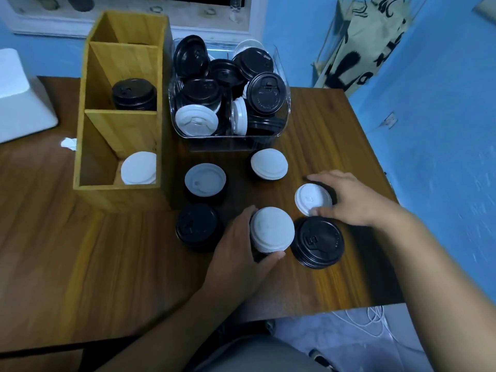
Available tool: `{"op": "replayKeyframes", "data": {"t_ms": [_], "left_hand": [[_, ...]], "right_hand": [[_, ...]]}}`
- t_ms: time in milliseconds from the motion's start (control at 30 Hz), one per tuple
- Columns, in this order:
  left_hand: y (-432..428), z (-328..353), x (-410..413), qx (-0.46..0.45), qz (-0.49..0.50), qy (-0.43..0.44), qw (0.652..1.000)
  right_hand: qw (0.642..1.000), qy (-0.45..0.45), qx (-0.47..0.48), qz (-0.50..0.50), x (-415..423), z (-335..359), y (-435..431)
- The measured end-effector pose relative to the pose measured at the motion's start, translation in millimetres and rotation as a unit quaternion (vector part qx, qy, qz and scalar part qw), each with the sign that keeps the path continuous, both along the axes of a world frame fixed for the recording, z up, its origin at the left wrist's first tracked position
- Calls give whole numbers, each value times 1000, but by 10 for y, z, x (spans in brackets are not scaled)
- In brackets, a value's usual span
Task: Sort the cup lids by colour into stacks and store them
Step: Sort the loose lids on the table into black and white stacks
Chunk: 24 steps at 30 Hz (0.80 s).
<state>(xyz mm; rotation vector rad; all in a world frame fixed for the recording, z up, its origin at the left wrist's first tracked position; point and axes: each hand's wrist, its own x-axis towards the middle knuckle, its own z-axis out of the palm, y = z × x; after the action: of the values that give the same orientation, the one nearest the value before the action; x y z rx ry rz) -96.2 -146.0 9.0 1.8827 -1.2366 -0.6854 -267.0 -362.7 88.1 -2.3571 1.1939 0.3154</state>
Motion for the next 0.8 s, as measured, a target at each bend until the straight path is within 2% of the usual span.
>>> {"op": "replayKeyframes", "data": {"t_ms": [167, 300, 400, 533, 800], "left_hand": [[-1, 7, -6, 2, -2, -1, 1000], [-2, 19, -5, -5, -2, -1, 1000], [7, 9, -10, -16, 3, -10, 1000], [8, -23, -15, -28, 13, -5, 1000], [1, -9, 7, -27, 3, 20, 999]], "right_hand": [[999, 13, -44, 21, 111, -67, -79], [994, -81, -76, -7, 128, 168, 115], [988, -131, -64, 52, 215, 359, 468], [987, -93, -60, 118, 359, 327, 770], [990, -45, -59, 117, 446, 175, 895]]}}
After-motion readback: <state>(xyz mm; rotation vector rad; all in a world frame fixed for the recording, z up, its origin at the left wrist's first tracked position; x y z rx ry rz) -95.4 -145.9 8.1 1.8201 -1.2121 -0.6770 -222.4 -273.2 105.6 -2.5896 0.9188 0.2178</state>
